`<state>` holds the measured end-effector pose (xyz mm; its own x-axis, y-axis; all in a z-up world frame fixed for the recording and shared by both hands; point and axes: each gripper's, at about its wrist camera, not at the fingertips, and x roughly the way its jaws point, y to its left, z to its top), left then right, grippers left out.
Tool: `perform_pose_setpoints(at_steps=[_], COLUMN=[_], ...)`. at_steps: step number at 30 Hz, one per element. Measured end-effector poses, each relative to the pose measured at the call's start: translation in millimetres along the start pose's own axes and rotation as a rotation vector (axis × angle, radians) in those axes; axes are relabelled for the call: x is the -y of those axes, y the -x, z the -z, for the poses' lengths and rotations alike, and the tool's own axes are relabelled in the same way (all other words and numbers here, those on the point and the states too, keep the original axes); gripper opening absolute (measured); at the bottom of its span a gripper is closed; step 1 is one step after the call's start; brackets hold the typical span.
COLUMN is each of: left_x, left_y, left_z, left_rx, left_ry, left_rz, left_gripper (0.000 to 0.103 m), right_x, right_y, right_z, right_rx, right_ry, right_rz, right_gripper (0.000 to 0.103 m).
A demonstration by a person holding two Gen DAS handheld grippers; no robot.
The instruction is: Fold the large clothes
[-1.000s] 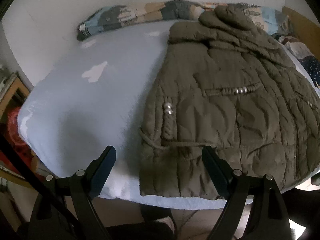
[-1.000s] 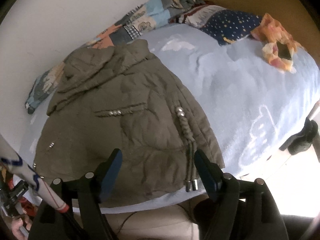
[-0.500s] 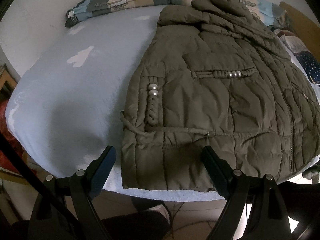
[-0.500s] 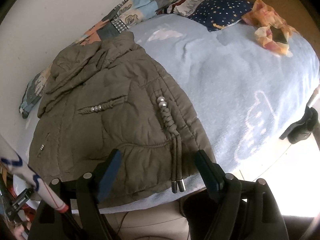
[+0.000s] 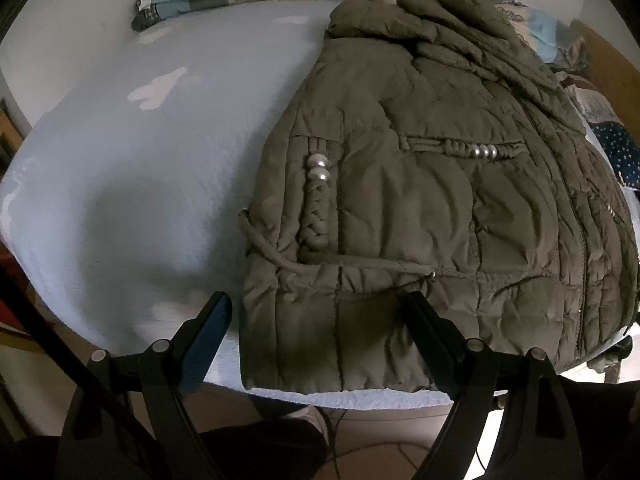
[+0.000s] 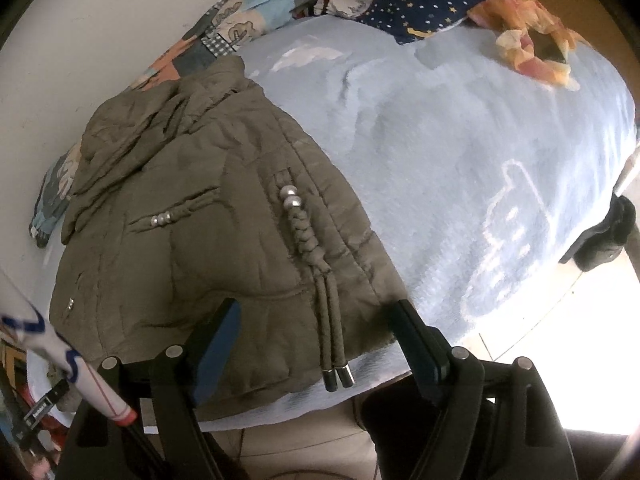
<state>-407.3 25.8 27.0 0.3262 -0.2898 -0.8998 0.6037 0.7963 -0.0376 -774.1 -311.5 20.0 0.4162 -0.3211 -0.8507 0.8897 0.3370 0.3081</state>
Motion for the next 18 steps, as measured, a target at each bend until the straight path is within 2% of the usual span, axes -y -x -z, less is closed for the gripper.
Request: perform_pose_setpoints(at_steps=[18], left_x=[-10.5], left_y=[-12.7], left_z=[-3.8], left_rx=[-0.058], left_ry=[0.08], left_rz=[0.079], left_gripper=[0.087], right_x=[7.8], right_y=[-12.0], right_z=[-3.2], right_rx=[-0.019], right_ry=[-0.051], right_rz=[0.039], right_gripper=[0.083])
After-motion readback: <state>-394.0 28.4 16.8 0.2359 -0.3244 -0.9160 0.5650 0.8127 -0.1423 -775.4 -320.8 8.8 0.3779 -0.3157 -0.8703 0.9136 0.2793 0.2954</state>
